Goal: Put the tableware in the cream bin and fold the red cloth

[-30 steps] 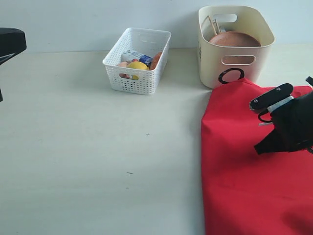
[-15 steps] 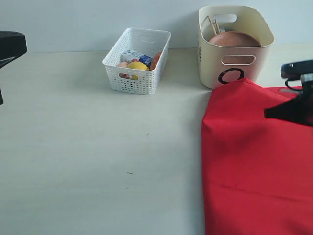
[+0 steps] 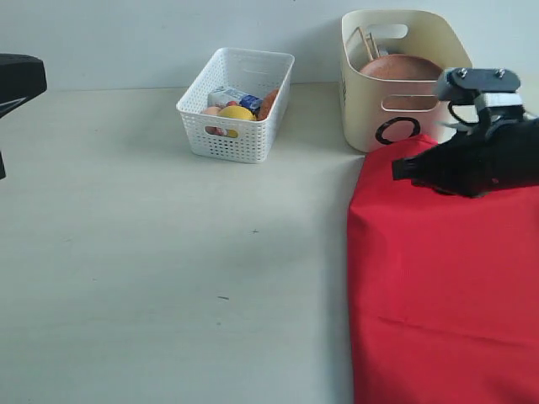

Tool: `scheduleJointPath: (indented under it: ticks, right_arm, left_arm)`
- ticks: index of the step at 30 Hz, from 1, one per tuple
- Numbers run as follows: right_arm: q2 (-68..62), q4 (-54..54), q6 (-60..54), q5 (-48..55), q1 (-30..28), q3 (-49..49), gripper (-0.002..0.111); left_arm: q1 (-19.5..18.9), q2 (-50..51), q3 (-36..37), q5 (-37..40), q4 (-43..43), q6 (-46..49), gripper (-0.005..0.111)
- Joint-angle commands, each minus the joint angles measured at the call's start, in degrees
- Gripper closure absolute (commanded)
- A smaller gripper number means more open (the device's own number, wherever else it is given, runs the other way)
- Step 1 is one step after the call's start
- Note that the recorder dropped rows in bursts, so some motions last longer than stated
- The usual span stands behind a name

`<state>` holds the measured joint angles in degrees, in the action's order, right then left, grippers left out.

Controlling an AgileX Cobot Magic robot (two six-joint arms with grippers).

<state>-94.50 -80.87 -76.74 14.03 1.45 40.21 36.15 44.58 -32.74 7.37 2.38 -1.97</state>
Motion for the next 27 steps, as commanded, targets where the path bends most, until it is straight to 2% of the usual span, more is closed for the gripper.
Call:
scheduleJointPath:
  ticks: [1, 7, 15, 21, 27]
  right_arm:
    - [-6.42, 2.58, -0.16, 1.33, -0.11, 0.08, 0.108]
    - [-12.83, 6.35, -0.07, -8.86, -0.11, 0.08, 0.108]
    - [-18.10, 5.95, -0.07, -30.88, -0.11, -1.88, 0.108]
    - [-20.74, 5.62, -0.07, -40.96, -0.62, -1.88, 0.108]
    - [-20.84, 4.72, 0.53, -40.61, -4.84, -1.88, 0.108]
  left_arm:
    - [-0.18, -0.16, 0.27, -0.23, 0.03, -0.52, 0.106]
    - [-0.18, -0.16, 0.27, -0.23, 0.03, -0.66, 0.106]
    - [-0.18, -0.16, 0.27, -0.09, 0.03, -0.55, 0.106]
    - [-0.18, -0.16, 0.27, 0.14, 0.03, -0.65, 0.106]
    - [-0.18, -0.16, 0.27, 0.25, 0.03, -0.64, 0.106]
